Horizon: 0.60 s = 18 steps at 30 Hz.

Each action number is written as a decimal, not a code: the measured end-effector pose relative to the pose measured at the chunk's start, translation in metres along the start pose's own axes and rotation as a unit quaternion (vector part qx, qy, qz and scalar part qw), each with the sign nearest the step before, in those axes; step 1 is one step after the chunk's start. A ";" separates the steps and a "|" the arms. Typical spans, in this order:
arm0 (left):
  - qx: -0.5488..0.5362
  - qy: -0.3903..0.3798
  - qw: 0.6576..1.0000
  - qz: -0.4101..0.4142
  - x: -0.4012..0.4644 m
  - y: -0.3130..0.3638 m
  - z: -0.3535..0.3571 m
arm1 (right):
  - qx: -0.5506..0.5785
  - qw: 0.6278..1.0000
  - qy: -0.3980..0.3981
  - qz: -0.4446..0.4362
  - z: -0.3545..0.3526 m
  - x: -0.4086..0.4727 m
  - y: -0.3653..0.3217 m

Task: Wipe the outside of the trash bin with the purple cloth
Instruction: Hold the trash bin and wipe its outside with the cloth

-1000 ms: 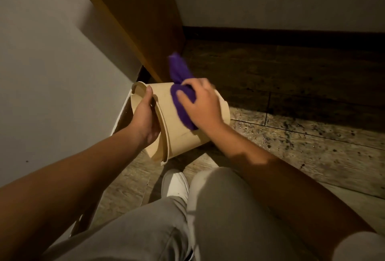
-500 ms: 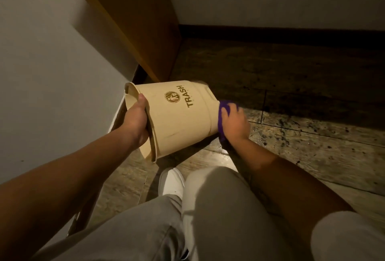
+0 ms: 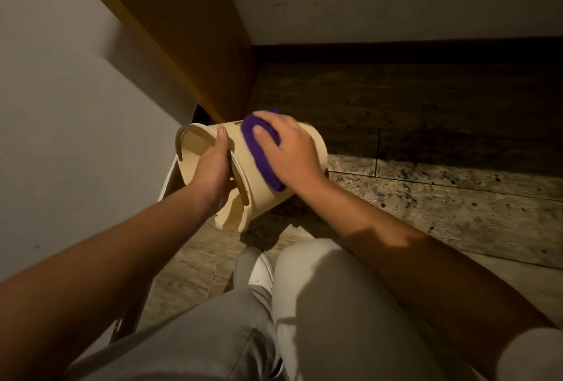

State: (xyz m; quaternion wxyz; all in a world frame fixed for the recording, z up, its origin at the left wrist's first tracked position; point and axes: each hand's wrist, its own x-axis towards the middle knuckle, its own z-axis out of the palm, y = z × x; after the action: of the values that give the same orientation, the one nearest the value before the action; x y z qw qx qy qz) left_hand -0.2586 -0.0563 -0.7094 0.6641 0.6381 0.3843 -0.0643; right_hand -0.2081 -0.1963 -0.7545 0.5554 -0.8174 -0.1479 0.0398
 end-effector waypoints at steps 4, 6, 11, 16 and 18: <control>-0.050 0.002 0.999 -0.004 -0.003 0.000 0.004 | -0.084 0.996 -0.008 -0.037 0.037 -0.020 -0.023; -0.042 0.015 0.999 -0.023 -0.003 -0.002 0.002 | -0.132 0.991 -0.012 -0.024 0.039 -0.019 -0.010; -0.006 0.084 0.996 -0.044 -0.003 -0.012 -0.014 | -0.187 0.978 0.027 0.093 0.021 -0.005 0.055; 0.053 0.160 0.985 -0.032 0.000 -0.009 -0.030 | -0.215 0.963 0.033 0.162 -0.007 -0.021 0.120; 0.052 0.146 0.987 -0.028 0.002 0.002 -0.036 | -0.195 0.959 0.052 0.197 -0.017 -0.022 0.130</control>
State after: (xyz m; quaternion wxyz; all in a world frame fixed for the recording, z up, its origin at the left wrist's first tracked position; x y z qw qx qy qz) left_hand -0.2715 -0.0228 -0.7046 0.5643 0.6634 0.4914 -0.0090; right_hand -0.2000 -0.2615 -0.8696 0.3729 -0.9239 0.0403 0.0761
